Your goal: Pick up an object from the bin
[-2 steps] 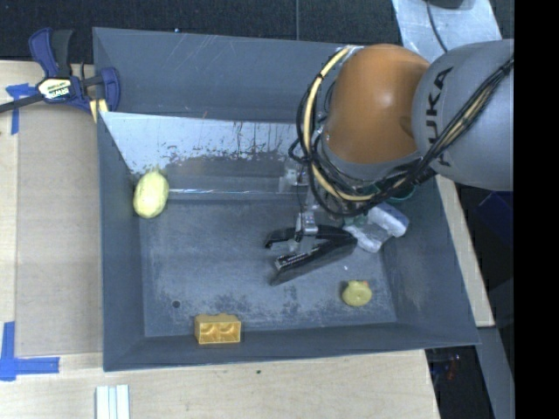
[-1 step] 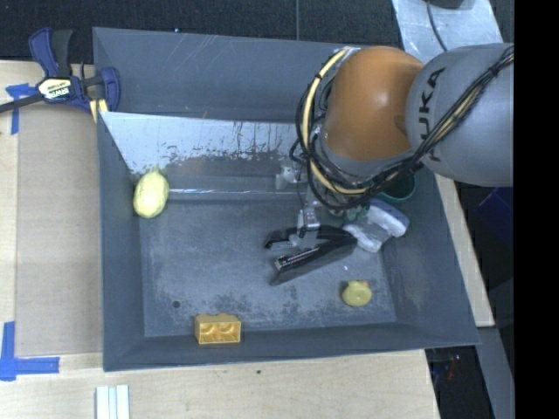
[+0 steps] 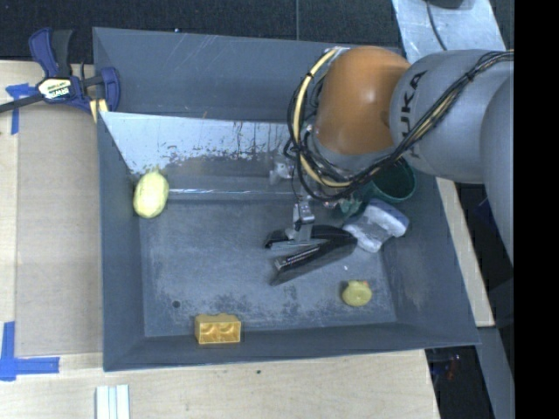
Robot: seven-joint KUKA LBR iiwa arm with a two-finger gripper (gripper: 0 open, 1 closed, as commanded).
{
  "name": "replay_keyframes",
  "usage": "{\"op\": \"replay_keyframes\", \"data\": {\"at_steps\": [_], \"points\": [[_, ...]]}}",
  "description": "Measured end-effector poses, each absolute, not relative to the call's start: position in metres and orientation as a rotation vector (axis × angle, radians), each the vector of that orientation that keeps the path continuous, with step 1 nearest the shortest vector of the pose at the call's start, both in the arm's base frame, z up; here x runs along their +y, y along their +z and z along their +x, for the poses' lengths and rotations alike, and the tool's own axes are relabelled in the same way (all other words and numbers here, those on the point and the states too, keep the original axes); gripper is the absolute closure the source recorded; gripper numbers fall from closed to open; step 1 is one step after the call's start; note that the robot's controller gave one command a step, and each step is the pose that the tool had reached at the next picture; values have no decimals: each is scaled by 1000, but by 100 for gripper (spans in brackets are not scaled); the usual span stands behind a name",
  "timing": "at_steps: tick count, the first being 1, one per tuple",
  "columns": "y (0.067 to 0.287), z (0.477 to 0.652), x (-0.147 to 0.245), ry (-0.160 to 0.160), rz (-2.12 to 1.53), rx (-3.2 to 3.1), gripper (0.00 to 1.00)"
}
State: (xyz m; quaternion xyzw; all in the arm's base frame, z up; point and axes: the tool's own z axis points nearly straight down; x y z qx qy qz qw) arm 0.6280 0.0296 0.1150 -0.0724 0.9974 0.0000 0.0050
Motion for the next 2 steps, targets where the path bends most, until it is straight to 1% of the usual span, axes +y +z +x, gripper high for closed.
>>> {"op": "replay_keyframes", "data": {"at_steps": [1, 2], "points": [[105, 585, 4, -3, -509, 3090, 0], [102, 589, 25, -2, -353, 3108, 0]]}}
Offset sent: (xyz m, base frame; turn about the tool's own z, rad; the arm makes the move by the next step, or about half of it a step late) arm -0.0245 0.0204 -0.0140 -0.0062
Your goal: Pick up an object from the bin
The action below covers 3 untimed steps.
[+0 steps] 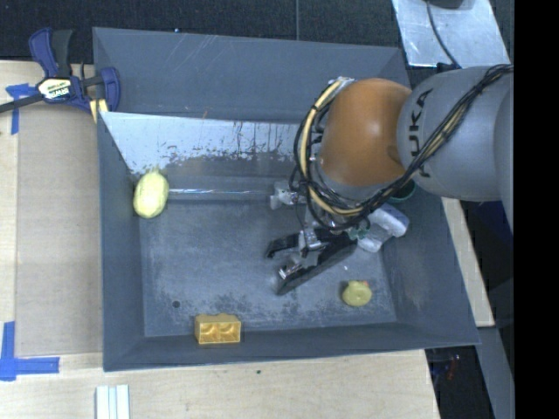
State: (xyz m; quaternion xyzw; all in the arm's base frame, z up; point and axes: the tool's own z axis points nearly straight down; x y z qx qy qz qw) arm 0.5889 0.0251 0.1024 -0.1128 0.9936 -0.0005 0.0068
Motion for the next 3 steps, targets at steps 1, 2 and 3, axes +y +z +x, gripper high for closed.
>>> {"op": "replay_keyframes", "data": {"at_steps": [1, 2, 3], "points": [[78, 570, 16, -1, -407, 3100, 0], [73, 600, -22, -5, -763, 3025, 100], [73, 600, -22, -5, -763, 3025, 100]]}}
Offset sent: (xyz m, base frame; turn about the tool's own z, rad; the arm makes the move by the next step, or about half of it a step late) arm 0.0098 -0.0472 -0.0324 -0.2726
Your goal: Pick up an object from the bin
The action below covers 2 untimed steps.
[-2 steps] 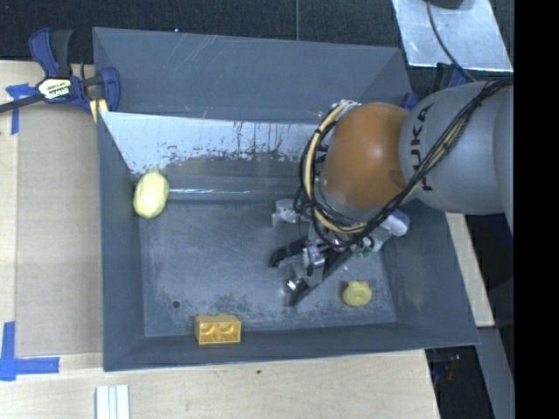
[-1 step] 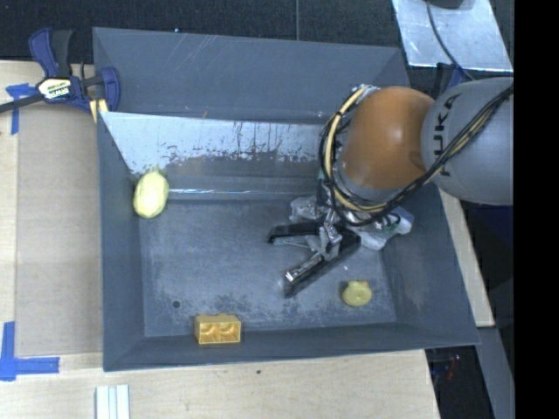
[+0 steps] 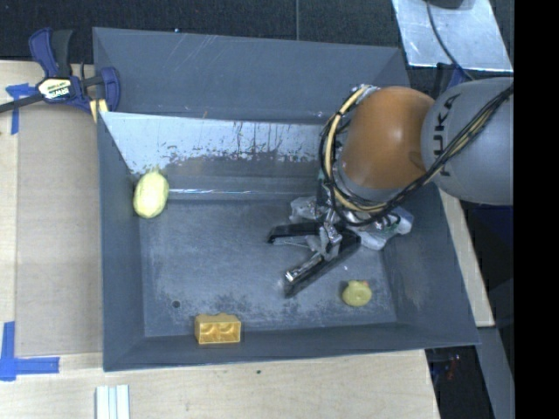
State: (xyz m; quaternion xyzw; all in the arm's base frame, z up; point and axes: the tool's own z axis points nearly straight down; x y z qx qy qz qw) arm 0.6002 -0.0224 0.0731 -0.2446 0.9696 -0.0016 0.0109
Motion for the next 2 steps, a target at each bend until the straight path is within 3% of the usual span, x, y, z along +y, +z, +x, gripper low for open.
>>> {"op": "replay_keyframes", "data": {"at_steps": [1, 2], "points": [[77, 597, -29, 1, -858, 2998, 100], [74, 620, -6, -6, -816, 3016, 100]]}}
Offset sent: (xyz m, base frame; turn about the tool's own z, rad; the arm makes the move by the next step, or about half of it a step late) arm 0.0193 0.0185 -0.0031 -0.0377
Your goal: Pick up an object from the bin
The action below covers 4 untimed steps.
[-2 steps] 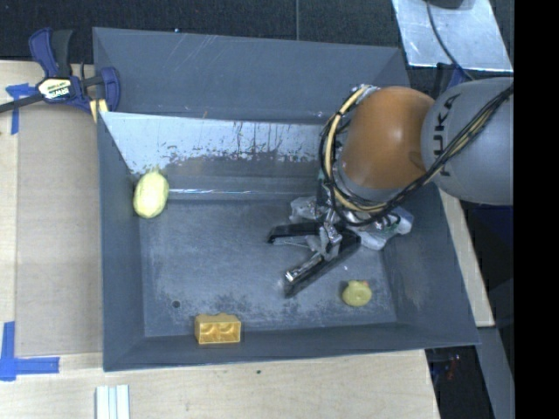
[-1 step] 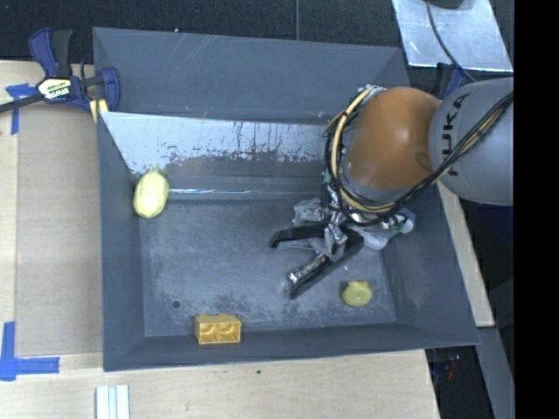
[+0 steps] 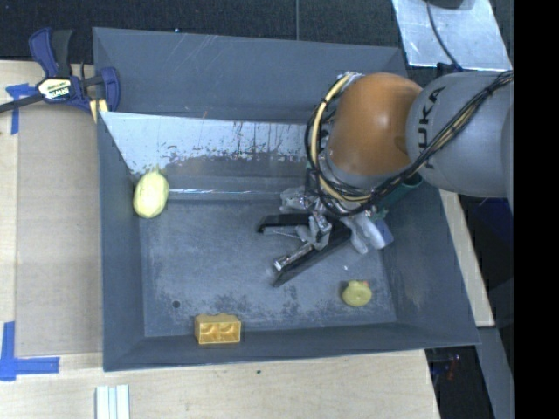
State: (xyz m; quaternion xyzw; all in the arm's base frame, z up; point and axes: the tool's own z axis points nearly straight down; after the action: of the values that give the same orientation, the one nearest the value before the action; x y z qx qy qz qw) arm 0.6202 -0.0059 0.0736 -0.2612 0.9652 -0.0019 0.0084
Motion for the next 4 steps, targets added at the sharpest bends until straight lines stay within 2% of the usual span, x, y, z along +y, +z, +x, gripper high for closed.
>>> {"op": "replay_keyframes", "data": {"at_steps": [1, 2, 4], "points": [[75, 614, -9, -1, -847, 2991, 100], [74, 618, -32, 10, -614, 3046, 100], [77, 616, 6, 1, -781, 3008, 100]]}}
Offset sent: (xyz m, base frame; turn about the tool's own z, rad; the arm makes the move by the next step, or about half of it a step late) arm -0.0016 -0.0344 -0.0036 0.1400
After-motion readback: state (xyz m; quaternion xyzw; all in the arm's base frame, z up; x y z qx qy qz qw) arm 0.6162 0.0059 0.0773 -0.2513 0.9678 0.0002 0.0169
